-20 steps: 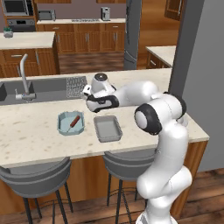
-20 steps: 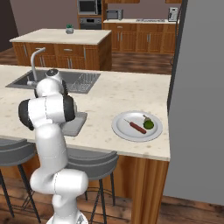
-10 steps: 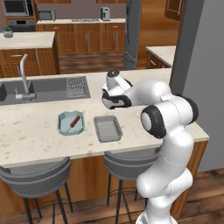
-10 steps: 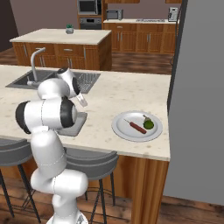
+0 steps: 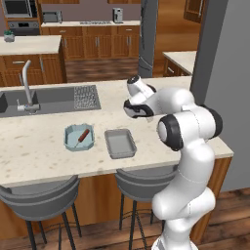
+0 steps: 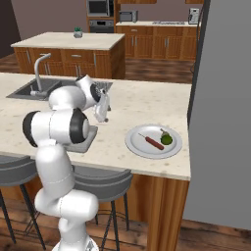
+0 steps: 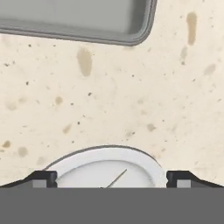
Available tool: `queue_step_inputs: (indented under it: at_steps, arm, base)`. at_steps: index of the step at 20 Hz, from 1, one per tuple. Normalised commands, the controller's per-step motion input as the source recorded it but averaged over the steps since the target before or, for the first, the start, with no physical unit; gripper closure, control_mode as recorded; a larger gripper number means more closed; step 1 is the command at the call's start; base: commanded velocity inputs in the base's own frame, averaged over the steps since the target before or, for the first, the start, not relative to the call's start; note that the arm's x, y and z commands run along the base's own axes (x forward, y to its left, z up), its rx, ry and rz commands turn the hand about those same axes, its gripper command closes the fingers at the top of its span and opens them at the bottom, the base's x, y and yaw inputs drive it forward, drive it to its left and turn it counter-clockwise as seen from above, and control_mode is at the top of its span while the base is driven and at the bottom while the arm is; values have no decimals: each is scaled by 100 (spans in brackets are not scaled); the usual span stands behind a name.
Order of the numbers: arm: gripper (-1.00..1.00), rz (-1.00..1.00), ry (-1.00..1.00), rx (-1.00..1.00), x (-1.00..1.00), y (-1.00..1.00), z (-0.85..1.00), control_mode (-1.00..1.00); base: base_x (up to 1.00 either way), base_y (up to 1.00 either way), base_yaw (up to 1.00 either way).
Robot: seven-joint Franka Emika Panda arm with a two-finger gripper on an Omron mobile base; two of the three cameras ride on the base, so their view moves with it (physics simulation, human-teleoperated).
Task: Place one cooked food and one vegetable from the large plate to each tupperware container.
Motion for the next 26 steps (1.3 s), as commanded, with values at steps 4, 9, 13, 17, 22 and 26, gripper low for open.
queue_step_inputs:
  at_steps: [4,9,13,17,22,26]
  arm:
    - [-100,-55,-8,13,-2,-80,10,-100]
    - [-100,-59,-18,15,0,-63,2,-100]
    - [-100,-60,-29,22,0,-49,0,-100]
    - [-100,-58,-38,24,0,-43,0,-100]
    - [-100,-60,-39,17,0,-38,0,-100]
    - [-100,-66,-22,9,-4,-36,1,-100]
  base:
    - [0,0,0]
    - [0,0,0]
    - [0,0,0]
    - [0,0,0]
    - [0,0,0]
    - [0,0,0]
